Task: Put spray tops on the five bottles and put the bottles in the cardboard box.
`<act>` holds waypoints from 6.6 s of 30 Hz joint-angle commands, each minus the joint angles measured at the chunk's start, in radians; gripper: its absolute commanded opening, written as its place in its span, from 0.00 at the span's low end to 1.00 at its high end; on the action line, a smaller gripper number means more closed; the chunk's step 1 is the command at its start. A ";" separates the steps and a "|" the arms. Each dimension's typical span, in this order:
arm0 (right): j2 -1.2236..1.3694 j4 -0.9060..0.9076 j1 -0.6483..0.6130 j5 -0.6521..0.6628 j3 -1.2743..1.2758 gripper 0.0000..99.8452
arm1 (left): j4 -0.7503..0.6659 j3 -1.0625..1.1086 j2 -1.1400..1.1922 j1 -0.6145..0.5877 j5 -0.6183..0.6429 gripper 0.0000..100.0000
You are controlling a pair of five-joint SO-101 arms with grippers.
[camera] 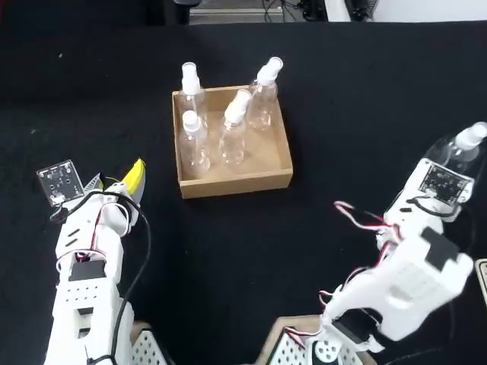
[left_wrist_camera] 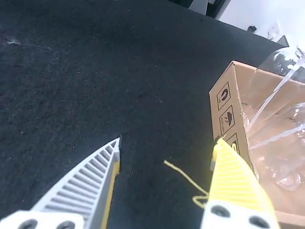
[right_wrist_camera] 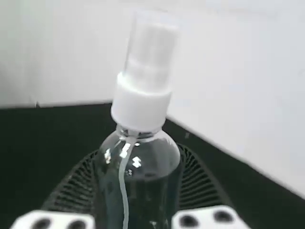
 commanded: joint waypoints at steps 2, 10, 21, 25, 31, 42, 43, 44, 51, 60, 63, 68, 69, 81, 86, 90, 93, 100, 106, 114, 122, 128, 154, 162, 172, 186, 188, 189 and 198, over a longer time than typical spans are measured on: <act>-0.294 0.075 -0.081 -0.003 0.093 0.01 | -0.023 -0.008 -0.006 0.007 -0.002 0.29; -0.760 0.578 -0.262 -0.020 0.174 0.01 | -0.023 -0.008 -0.006 0.007 -0.002 0.29; -1.056 0.953 -0.594 -0.143 0.176 0.01 | -0.023 -0.008 -0.006 0.007 -0.002 0.29; -1.061 0.947 -0.692 -0.149 0.193 0.01 | -0.023 -0.008 -0.006 0.007 -0.002 0.29; -1.063 0.945 -0.792 -0.150 0.246 0.01 | -0.023 -0.008 -0.006 0.007 -0.002 0.29; -1.058 0.945 -0.829 -0.364 0.259 0.01 | -0.023 -0.008 -0.006 0.007 -0.003 0.29; -1.056 0.945 -0.839 -0.362 0.260 0.01 | -0.023 -0.008 -0.006 0.007 -0.003 0.29; -1.056 0.945 -0.845 -0.361 0.262 0.01 | -0.023 -0.008 -0.006 0.007 -0.003 0.29; -1.029 0.721 -0.861 -0.347 0.348 0.01 | -0.023 -0.008 -0.006 0.007 -0.003 0.29; -0.759 0.407 -0.861 -0.261 0.372 0.01 | -0.023 -0.008 -0.006 0.007 -0.003 0.29; -0.661 0.350 -0.862 -0.265 0.341 0.01 | -0.023 -0.008 -0.006 0.007 -0.003 0.29; -0.515 0.262 -0.862 -0.265 0.298 0.01 | -0.023 -0.008 -0.006 0.007 -0.003 0.29; -0.490 0.242 -0.862 -0.264 0.294 0.01 | -0.023 -0.008 -0.006 0.007 -0.003 0.29; -0.294 0.207 -0.864 -0.261 0.203 0.01 | -0.023 -0.008 -0.008 0.007 -0.003 0.29; -0.268 0.207 -0.913 -0.259 0.197 0.01 | -0.023 -0.008 -0.008 0.007 -0.003 0.29; -0.263 0.206 -0.941 -0.215 0.189 0.01 | -0.023 -0.008 -0.008 0.007 -0.003 0.29; -0.265 0.206 -0.934 -0.204 0.186 0.01 | -0.023 -0.008 -0.009 0.005 -0.003 0.29; -0.263 0.206 -0.867 -0.206 0.188 0.01 | -0.023 -0.008 -0.011 0.005 -0.003 0.29; -0.263 0.207 -0.856 -0.210 0.191 0.01 | -0.023 -0.008 -0.009 0.007 -0.003 0.29; -0.219 0.207 -0.856 -0.206 0.188 0.01 | -0.023 -0.008 -0.008 0.007 -0.003 0.29; -0.122 0.063 -0.856 -0.204 0.194 0.01 | -0.023 -0.008 -0.008 0.007 -0.003 0.29; -0.104 0.051 -0.856 -0.204 0.196 0.01 | -0.023 -0.008 -0.008 0.007 -0.003 0.29; -0.097 0.052 -0.862 -0.204 0.193 0.28 | -0.023 -0.008 -0.006 0.007 -0.003 0.29; -0.105 0.034 -0.856 -0.204 0.194 0.08 | -0.023 -0.008 -0.008 0.007 -0.003 0.29; -0.104 -0.092 -0.855 -0.204 0.237 0.02 | -0.023 -0.008 -0.008 0.007 -0.003 0.29; -0.105 -0.074 -0.862 -0.025 0.226 0.01 | -0.023 -0.008 -0.006 0.007 -0.003 0.29; -0.105 0.002 -0.862 -0.025 0.202 0.01 | -0.023 -0.008 -0.006 0.007 -0.003 0.29; -0.105 0.054 -0.862 -0.025 0.185 0.01 | -0.023 -0.008 -0.006 0.007 -0.003 0.29; -0.222 0.189 -0.864 -0.031 0.197 0.01 | -0.023 -0.010 -0.009 0.007 -0.003 0.29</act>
